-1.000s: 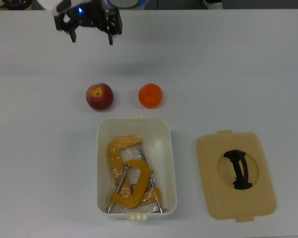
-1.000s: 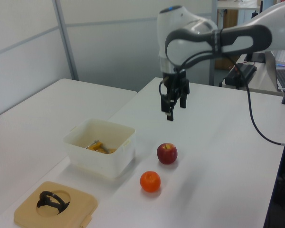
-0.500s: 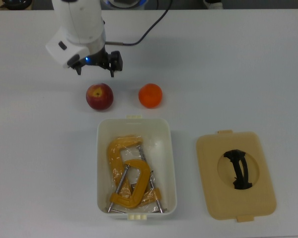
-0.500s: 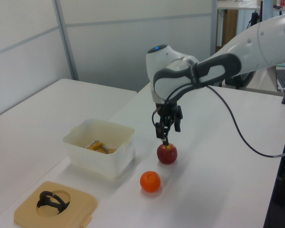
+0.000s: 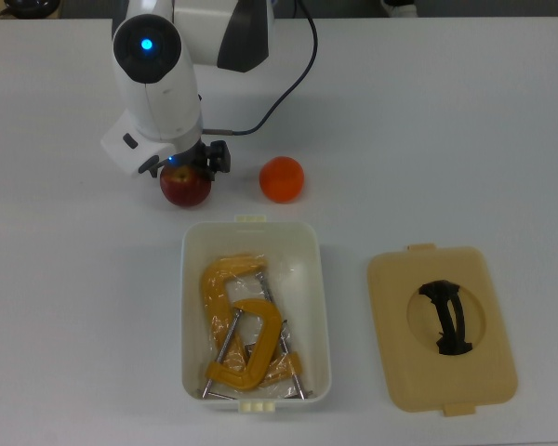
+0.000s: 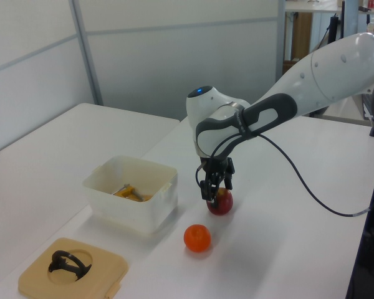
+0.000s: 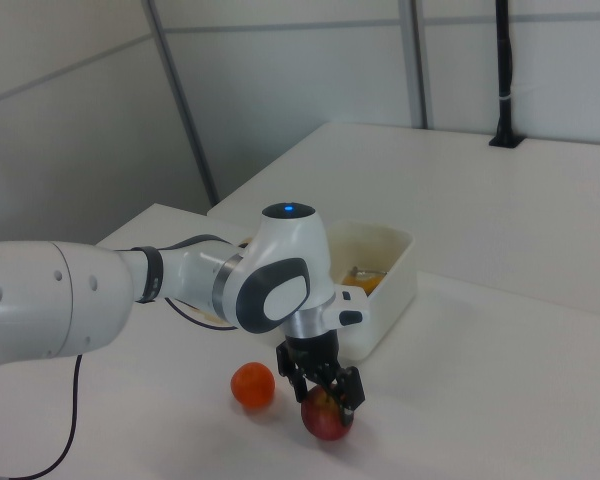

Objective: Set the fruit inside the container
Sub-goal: 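Close the gripper on the red apple and lift it, then carry the apple over the white container and lower it inside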

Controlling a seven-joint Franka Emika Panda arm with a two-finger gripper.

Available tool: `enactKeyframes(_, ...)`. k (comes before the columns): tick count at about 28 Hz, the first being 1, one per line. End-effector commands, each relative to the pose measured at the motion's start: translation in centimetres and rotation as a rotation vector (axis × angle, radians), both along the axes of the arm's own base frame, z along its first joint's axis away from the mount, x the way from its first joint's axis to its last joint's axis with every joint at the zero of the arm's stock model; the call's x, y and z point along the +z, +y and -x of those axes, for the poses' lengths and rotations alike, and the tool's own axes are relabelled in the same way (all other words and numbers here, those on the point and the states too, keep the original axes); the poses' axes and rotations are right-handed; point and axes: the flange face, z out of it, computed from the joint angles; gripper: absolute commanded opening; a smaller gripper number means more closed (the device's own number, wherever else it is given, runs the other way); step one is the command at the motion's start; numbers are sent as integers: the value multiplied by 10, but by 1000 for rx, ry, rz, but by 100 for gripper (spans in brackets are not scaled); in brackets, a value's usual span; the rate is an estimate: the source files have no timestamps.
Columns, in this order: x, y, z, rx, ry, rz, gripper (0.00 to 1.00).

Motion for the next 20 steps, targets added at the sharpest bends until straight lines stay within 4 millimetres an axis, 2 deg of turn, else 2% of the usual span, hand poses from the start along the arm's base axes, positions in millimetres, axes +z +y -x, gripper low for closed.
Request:
enactKeyframes(1,-3,0,-4,2,-22,14,73)
enactKeyframes(3,-2,0,-5,2,-24,14,54)
enactKeyframes(4,0,0,-5,2,-27,14,40)
enactKeyframes(6,8,0,-5,3,-36,15,32)
enactKeyframes(8,22,-2,-5,1,-49,18,31)
enactKeyframes(9,45,-6,-5,-8,-72,22,31)
enactKeyframes(14,103,-20,-8,-25,-111,27,31)
enactKeyframes(15,122,-21,-12,-26,-128,31,32)
enactKeyframes(19,151,-18,-21,-18,-187,35,32)
enactKeyframes(20,166,-16,-24,-12,-219,36,36)
